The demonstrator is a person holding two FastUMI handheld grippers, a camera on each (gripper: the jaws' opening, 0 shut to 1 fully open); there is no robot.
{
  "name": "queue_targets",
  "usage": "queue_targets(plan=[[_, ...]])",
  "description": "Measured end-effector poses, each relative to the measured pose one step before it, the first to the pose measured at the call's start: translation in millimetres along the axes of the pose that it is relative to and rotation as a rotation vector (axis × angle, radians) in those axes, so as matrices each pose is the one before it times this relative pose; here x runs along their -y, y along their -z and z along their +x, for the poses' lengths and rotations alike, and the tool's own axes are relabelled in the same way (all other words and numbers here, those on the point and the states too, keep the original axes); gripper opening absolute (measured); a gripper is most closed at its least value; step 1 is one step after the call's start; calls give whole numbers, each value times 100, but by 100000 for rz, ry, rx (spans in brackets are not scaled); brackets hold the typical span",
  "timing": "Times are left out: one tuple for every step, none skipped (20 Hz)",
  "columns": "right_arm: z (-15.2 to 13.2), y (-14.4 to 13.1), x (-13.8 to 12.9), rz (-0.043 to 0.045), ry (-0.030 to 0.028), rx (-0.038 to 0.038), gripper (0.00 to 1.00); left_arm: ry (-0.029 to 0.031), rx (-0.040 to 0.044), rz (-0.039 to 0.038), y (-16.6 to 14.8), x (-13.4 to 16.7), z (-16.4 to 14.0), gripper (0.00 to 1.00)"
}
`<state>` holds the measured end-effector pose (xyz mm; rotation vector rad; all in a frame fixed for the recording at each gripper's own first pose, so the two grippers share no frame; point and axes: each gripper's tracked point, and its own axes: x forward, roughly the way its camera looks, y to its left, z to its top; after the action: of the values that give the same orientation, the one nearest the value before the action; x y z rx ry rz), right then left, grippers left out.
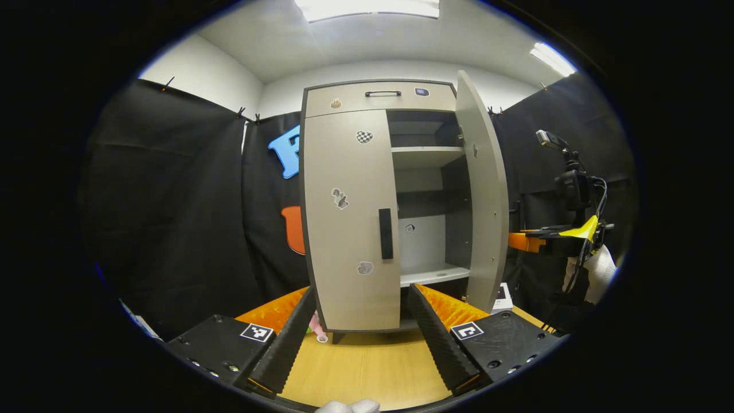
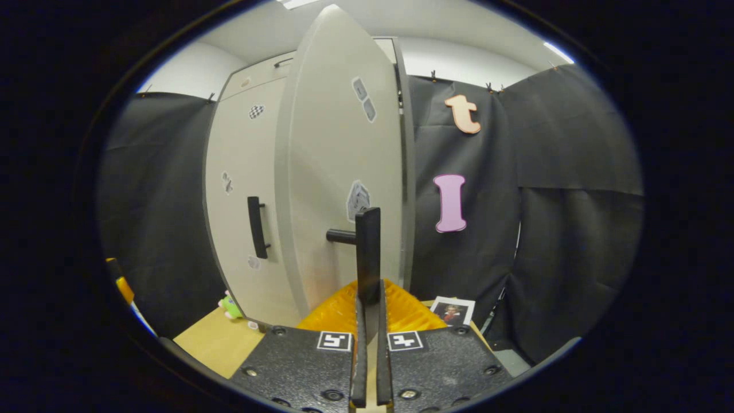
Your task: Open the right door of the double-door shoe cabinet with the right hand, and open the left door with the left hand.
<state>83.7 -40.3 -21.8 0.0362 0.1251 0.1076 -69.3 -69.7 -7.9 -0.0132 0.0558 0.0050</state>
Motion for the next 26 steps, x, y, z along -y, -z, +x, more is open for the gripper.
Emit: queue_targets(plan=[[-168,-119,1210,-692,-411,186,7,-514,1,-449,-187,957,-314,96],[-74,19,1056,-3,-786,-75,6,-596,-64,-75,-219,1066,-410,96],[-85,-109,950,261,-1094,-46,4,-763,414,22,-282,1019,-366,96],[9,4,1029,575,-1226,273,4,-891,201,32,-208,758,-296,96],[-68,-80,863,509,-552,-201,4,-891,-79,-185,33,789,-224,96],[176,-90,888,-40,-439,-99,4,-1239,-233,-566,68,613,-193,96],[-66,-96,215,210,-2695,-10,4,-544,-530,-549,91,646,-258,96],[18,163,-480,1011,-2823,-599,4,-704,-832,-343,163,523,-218,96],[-26,-99,40,-1376,-303,254,4,-1122,-529,-170,110,311,-254,96],[-58,11,474,-1721,4,161,4,-855,-326,-449,7,244,-188,96],[-38,-38,122,335,-38,161,4,-684,-663,-771,107,176,-107,96],[-27,97,-116,954,-171,28,4,-546,-346,-693,52,43,-207,96],[-22,-52,-80,1030,-280,-194,4,-635,-181,-119,-71,-43,-76,96],[0,-11,18,1042,20,-179,4,-865,-105,523,-81,-371,-102,96],[-17,19,7,-144,151,-262,4,-757,104,765,-68,-229,-57,96],[-180,40,229,-259,1022,127,4,-344,163,558,45,-296,226,96],[-207,1,67,-776,568,-414,4,37,132,355,-68,-282,164,96],[-338,53,-261,-652,163,-355,4,-61,136,383,-131,-339,37,96],[-553,-156,-111,-899,698,429,4,-17,-265,382,8,-458,263,96],[-664,-493,222,-1522,1430,1843,4,-41,-160,30,143,-489,162,96],[-638,-649,303,-1742,1903,2134,6,503,-397,-402,89,-493,335,96],[-782,-385,454,-1872,2943,1313,6,614,-184,-466,15,-501,342,96],[-764,-356,184,-410,1720,976,17,559,-103,106,-7,-561,484,96],[-676,-396,-332,1072,942,659,24,186,-136,782,-88,-586,301,96],[-556,-254,-679,1224,-19,140,34,87,262,928,-26,-713,405,96],[-652,224,-877,681,-394,-779,41,273,624,624,-170,-826,441,96]])
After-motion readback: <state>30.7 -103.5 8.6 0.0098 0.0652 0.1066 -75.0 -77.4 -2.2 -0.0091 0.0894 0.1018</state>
